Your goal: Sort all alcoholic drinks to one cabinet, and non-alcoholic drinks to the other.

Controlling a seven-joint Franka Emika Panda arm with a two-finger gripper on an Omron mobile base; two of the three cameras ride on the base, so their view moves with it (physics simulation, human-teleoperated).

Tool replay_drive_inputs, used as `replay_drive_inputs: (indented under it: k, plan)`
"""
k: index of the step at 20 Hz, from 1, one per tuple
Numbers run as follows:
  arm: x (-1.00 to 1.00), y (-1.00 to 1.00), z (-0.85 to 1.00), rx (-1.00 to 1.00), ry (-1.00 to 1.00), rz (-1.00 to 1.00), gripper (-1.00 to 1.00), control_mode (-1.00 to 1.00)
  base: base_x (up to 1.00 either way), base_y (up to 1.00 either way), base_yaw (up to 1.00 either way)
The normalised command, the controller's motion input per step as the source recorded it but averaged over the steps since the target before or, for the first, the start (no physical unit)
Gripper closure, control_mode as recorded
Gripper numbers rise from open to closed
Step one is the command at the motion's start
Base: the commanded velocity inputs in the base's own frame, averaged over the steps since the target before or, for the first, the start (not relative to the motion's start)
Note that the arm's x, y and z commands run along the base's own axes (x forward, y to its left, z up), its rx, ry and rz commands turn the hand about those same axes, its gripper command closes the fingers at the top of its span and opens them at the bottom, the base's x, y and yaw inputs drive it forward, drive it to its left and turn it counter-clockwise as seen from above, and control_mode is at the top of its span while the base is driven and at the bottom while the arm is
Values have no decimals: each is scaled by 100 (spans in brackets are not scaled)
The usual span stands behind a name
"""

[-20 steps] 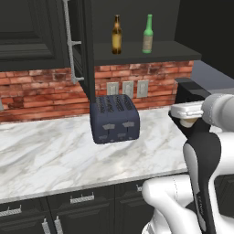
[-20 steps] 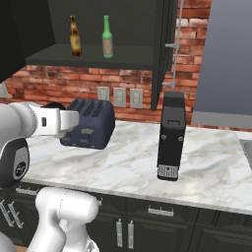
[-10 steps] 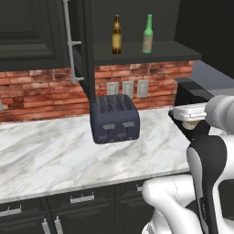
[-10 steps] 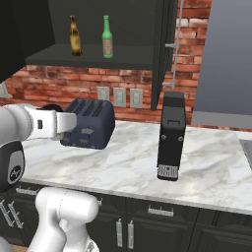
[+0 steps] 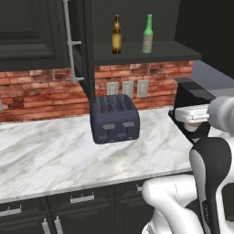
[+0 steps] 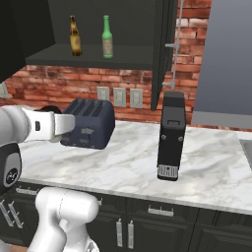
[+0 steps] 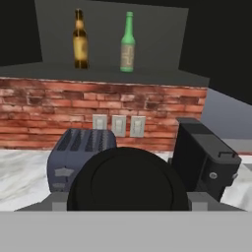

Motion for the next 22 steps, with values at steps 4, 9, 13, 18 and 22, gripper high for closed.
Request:
replay_drive_inputs:
  k: [4,9,13,18,22]
  plan:
    - [0,0,0,0,0,0,100,100,-19,0,0]
    - [0,0,0,0,0,0,100,100,-39,0,0]
    - [0,0,0,0,0,0,100,100,-50,1,2]
    - [0,0,0,0,0,0,100,100,-45,13,5]
    - [0,0,0,0,0,0,100,100,-29,29,14]
